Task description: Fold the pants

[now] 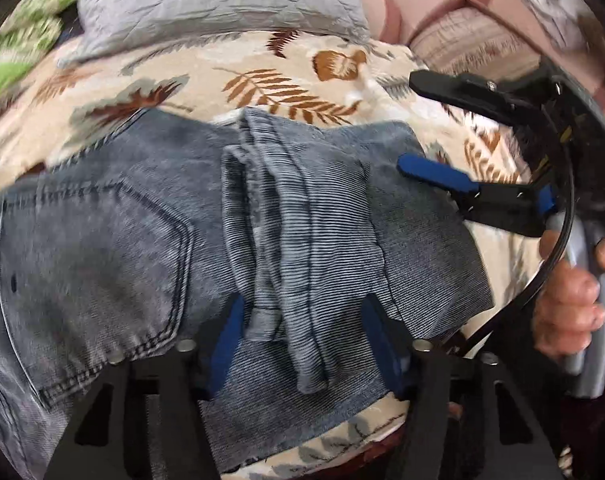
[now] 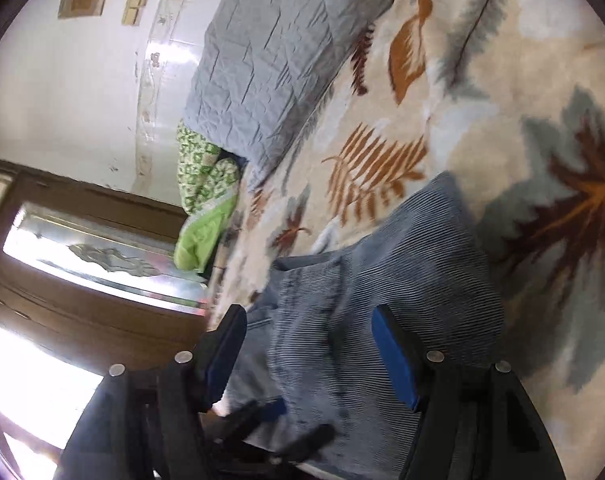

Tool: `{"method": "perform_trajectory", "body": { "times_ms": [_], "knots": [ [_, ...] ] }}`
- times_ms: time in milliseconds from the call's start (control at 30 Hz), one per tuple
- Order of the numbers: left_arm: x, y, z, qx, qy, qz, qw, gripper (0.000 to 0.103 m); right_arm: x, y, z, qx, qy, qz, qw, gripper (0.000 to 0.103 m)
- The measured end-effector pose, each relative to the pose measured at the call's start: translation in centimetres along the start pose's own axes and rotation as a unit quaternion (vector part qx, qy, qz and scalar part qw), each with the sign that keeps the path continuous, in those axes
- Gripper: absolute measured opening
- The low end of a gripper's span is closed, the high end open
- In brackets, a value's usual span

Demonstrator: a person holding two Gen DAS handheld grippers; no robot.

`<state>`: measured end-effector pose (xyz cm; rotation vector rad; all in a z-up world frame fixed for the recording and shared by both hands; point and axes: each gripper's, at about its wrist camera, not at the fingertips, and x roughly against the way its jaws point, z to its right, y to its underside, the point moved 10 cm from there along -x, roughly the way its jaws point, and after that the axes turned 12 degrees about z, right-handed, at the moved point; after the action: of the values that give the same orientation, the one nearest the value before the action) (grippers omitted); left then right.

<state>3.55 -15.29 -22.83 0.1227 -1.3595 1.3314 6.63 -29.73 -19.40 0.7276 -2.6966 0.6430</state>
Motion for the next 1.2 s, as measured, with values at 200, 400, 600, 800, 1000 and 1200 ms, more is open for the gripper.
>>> {"method": "perform_trajectory", "body": {
  "times_ms": [200,400,600,800,1000,1200],
  "knots": [
    [-0.1,0.1,-1.5,0.058,0.018,-0.004,0.9982,0.053,-4.0,2.7,2.3,0.028,0.047,-0.045,0.997,0.055],
    [2.8,0.7,-2.4,0.029,-0.032,0.013,0.999,0.056,-3.1,2.9,1.5,0.007,0.049,-0.056,0.997,0.055],
    [8.0,1.1,-6.6,0.018,-0.112,0.057,0.9919,0.076,-3.0,4.4,-1.4,0.064,0.051,-0.058,0.995,0.055],
    [12.9,1.5,-12.9,0.045,-0.206,0.085,0.9737,0.076,-4.9,7.7,-1.1,0.24,0.132,-0.068,0.959,0.057],
    [17.0,2.1,-19.2,0.096,-0.273,0.095,0.9524,0.077,-4.6,8.0,-1.5,0.269,0.162,-0.077,0.946,0.057],
    [20.9,4.3,-24.9,0.174,-0.304,0.101,0.931,0.077,-2.0,9.6,-3.1,0.328,0.15,-0.072,0.93,0.056]
  ]
}}
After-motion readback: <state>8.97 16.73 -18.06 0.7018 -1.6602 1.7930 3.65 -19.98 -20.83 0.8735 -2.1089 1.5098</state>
